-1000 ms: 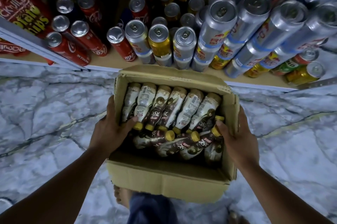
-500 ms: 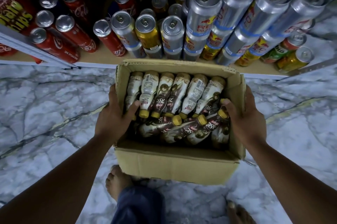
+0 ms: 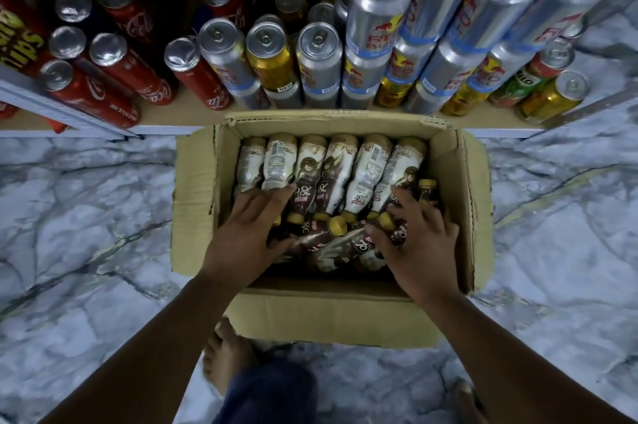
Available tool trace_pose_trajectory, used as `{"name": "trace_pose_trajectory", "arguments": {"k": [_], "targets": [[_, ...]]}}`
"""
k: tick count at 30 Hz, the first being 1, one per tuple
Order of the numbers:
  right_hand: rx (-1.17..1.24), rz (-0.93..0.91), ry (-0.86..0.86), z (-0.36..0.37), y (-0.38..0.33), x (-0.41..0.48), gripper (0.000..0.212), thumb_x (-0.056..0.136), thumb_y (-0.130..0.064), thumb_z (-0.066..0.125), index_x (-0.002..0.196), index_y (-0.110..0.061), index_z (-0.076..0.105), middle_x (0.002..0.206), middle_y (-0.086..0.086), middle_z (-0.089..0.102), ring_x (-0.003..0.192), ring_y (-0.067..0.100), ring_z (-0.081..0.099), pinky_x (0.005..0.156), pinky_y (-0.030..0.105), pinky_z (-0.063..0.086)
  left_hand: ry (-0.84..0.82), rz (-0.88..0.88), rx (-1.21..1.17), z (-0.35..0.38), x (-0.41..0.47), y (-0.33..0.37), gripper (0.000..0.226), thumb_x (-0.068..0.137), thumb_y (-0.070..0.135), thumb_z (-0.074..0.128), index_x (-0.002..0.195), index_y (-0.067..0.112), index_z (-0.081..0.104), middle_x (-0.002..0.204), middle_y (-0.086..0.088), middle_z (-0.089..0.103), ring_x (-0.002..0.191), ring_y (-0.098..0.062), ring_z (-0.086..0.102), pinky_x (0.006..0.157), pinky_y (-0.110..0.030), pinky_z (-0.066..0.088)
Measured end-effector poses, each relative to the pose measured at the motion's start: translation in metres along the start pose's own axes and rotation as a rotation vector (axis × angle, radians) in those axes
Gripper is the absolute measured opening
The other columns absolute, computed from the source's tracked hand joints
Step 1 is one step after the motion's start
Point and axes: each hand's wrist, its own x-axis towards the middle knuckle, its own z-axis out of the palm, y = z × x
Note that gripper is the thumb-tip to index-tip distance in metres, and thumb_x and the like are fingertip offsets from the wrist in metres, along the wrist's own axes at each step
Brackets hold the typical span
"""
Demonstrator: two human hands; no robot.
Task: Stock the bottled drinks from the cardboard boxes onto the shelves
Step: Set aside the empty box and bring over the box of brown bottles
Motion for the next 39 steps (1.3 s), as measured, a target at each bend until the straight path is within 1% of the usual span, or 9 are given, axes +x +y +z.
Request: {"name": "trace_pose_trajectory", "arguments": {"k": [6, 8, 10, 15, 18, 20, 25, 31, 39], "targets": [[0.12, -0.021, 0.021, -0.003, -0.002, 0.0, 0.053, 0.091, -0.058, 0.065, 0.137, -0.052, 0.039, 0.11, -0.015, 0.068, 0.125, 0.013, 0.047, 0.1, 0.042, 0.027, 0.133, 0.069, 0.088, 0.005, 0.001, 0.0, 0.083, 0.078, 0.009, 0.084, 0.151, 0.014, 0.045, 0.123, -0.011, 0.064, 0.124, -0.029, 0.049, 0.081, -0.041, 0.059], [0.306, -0.009, 0.025, -0.004, -0.008, 0.002, 0.051, 0.089, -0.054, 0.07, 0.131, -0.059, 0.042, 0.107, -0.018, 0.066, 0.114, 0.01, 0.057, 0.103, 0.046, 0.038, 0.175, 0.086, 0.087, 0.005, 0.005, -0.001, 0.071, 0.085, 0.012, 0.079, 0.148, 0.013, 0.048, 0.12, -0.012, 0.066, 0.121, -0.03, 0.054, 0.077, -0.04, 0.06], [0.453, -0.045, 0.039, -0.004, -0.014, 0.005, 0.047, 0.087, -0.052, 0.07, 0.124, -0.063, 0.043, 0.106, -0.018, 0.064, 0.105, 0.003, 0.062, 0.089, 0.042, 0.054, 0.213, 0.106, 0.086, 0.006, 0.009, -0.004, 0.053, 0.095, 0.02, 0.066, 0.145, 0.012, 0.051, 0.119, -0.013, 0.067, 0.118, -0.03, 0.058, 0.077, -0.038, 0.06], [0.552, -0.093, 0.17, -0.01, -0.025, 0.02, 0.038, 0.083, -0.049, 0.071, 0.114, -0.058, 0.052, 0.108, -0.025, 0.065, 0.1, 0.001, 0.067, 0.08, 0.025, 0.057, 0.335, 0.138, 0.065, 0.012, 0.017, -0.006, 0.036, 0.101, 0.027, 0.059, 0.13, 0.005, 0.065, 0.121, -0.011, 0.068, 0.115, -0.029, 0.063, 0.089, -0.039, 0.059], [0.616, -0.123, 0.227, -0.016, -0.029, 0.033, 0.042, 0.081, -0.043, 0.072, 0.12, -0.034, 0.06, 0.113, -0.042, 0.058, 0.1, -0.008, 0.064, 0.079, 0.009, 0.051, 0.379, 0.178, 0.08, 0.014, 0.029, -0.008, 0.039, 0.104, 0.034, 0.059, 0.126, 0.003, 0.068, 0.122, -0.011, 0.069, 0.113, -0.027, 0.064, 0.092, -0.035, 0.058], [0.651, -0.135, 0.249, -0.02, -0.031, 0.043, 0.044, 0.081, -0.04, 0.073, 0.122, -0.029, 0.061, 0.114, -0.041, 0.059, 0.102, -0.006, 0.065, 0.083, 0.011, 0.052, 0.407, 0.189, 0.102, 0.009, 0.044, -0.01, 0.042, 0.106, 0.039, 0.056, 0.124, 0.004, 0.071, 0.121, -0.012, 0.07, 0.111, -0.025, 0.065, 0.088, -0.037, 0.06], [0.697, -0.178, 0.31, -0.026, -0.042, 0.067, 0.044, 0.079, -0.04, 0.077, 0.117, -0.048, 0.055, 0.111, -0.028, 0.066, 0.102, 0.002, 0.068, 0.085, 0.018, 0.055, 0.571, 0.089, -0.017, -0.012, 0.094, -0.01, 0.047, 0.098, 0.046, 0.064, 0.128, 0.009, 0.063, 0.102, -0.009, 0.073, 0.089, -0.025, 0.07, 0.07, -0.037, 0.061], [0.69, -0.269, 0.362, -0.034, -0.057, 0.086, 0.057, 0.078, -0.039, 0.079, 0.112, -0.074, 0.049, 0.113, -0.025, 0.068, 0.107, -0.003, 0.066, 0.088, 0.012, 0.051, 0.463, -0.196, -0.295, -0.011, 0.103, -0.006, 0.066, 0.088, 0.056, 0.068, 0.145, 0.03, 0.048, 0.118, -0.001, 0.072, 0.094, -0.02, 0.071, 0.075, -0.036, 0.06], [0.686, -0.321, 0.407, -0.045, -0.069, 0.108, 0.057, 0.077, -0.049, 0.077, 0.118, -0.073, 0.046, 0.114, -0.026, 0.065, 0.107, 0.001, 0.067, 0.091, 0.027, 0.056, 0.517, -0.193, -0.267, -0.007, 0.122, -0.001, 0.056, 0.089, 0.042, 0.073, 0.138, 0.025, 0.054, 0.114, -0.005, 0.07, 0.089, -0.019, 0.067, 0.073, -0.034, 0.059]]}}
